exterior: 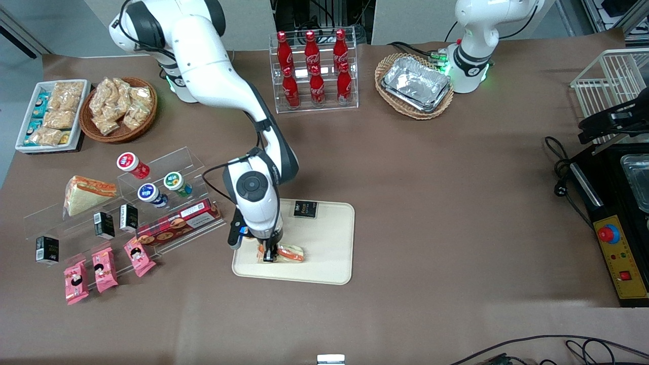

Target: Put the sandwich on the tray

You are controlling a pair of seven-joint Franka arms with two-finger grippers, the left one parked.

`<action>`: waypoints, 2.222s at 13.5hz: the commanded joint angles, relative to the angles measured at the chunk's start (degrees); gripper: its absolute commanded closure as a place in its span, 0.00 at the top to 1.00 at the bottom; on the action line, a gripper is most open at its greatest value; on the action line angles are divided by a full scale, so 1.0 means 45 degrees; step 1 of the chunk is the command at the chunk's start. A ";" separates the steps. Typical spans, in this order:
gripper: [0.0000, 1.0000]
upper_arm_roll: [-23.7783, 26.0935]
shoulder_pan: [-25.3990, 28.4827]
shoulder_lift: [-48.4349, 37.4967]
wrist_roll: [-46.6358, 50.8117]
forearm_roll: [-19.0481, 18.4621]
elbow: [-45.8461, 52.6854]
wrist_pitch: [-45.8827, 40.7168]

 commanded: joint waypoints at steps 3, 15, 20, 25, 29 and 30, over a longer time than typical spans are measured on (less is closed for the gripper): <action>0.21 -0.0197 0.0137 0.0992 0.0370 0.0322 0.0549 0.1210; 1.00 -0.0295 -0.0075 -0.1012 0.0274 -0.0886 0.0980 -0.0757; 1.00 -0.0411 -0.0465 -0.3533 -0.3545 -0.0987 0.0512 -0.3080; 1.00 -0.0393 -0.2689 -0.5603 -0.8483 -0.0793 0.0453 -0.6182; 1.00 -0.0393 -0.5090 -0.6973 -1.5038 -0.0460 -0.0055 -0.8119; 1.00 -0.0412 -0.5522 -0.7033 -1.6819 -0.0440 -0.0055 -0.8471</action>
